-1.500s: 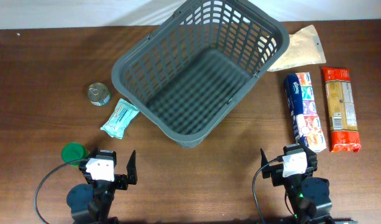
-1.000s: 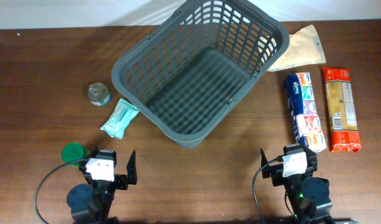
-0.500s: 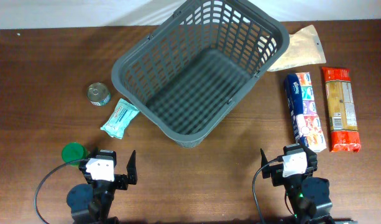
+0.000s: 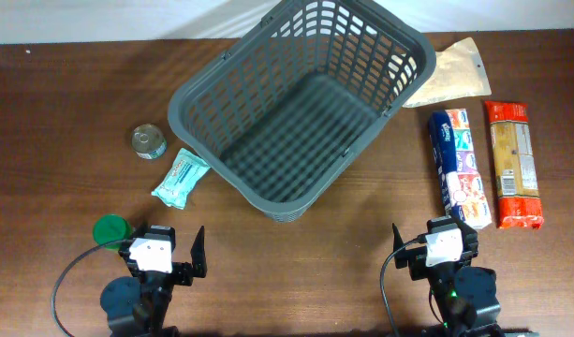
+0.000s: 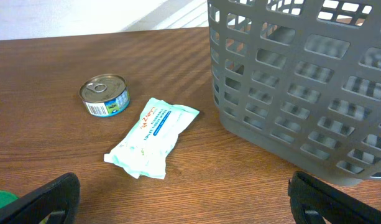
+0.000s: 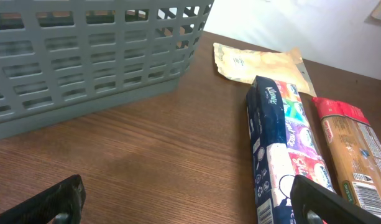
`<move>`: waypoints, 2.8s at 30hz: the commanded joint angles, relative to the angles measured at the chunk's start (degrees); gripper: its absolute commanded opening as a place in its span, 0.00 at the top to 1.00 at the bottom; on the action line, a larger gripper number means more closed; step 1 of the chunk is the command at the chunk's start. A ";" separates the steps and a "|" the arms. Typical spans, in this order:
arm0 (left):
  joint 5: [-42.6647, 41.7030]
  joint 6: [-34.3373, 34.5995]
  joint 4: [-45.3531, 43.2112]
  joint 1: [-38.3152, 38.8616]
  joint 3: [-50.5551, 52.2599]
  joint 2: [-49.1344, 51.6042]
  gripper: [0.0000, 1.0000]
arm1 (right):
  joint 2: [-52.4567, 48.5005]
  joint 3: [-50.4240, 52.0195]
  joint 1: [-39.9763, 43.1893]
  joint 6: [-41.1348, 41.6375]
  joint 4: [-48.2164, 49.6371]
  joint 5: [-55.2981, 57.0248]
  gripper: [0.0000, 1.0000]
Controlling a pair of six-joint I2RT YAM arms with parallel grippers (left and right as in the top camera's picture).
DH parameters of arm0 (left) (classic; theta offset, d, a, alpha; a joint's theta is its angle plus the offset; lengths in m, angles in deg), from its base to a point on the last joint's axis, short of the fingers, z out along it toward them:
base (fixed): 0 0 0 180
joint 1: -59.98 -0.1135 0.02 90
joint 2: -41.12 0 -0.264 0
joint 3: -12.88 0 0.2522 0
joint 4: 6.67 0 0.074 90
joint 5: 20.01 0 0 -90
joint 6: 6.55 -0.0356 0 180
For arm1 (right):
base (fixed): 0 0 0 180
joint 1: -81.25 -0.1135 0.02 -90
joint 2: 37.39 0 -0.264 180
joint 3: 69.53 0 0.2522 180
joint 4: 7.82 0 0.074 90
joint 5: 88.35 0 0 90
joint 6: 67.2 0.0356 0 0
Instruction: Pack container
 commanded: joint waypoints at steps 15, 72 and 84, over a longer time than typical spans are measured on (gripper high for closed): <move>0.00 0.52 -0.35 0.24 0.76 -0.66 0.01 | 0.72 0.42 -0.26 -0.17 -0.04 0.04 0.01; -15.87 1.68 31.21 1.38 -54.07 39.50 0.98 | -56.52 -61.92 4.00 24.87 -21.03 -11.54 0.97; -8.52 3.56 38.47 17.03 -54.29 32.28 0.98 | -69.20 -73.37 9.09 20.59 -19.78 -14.64 0.96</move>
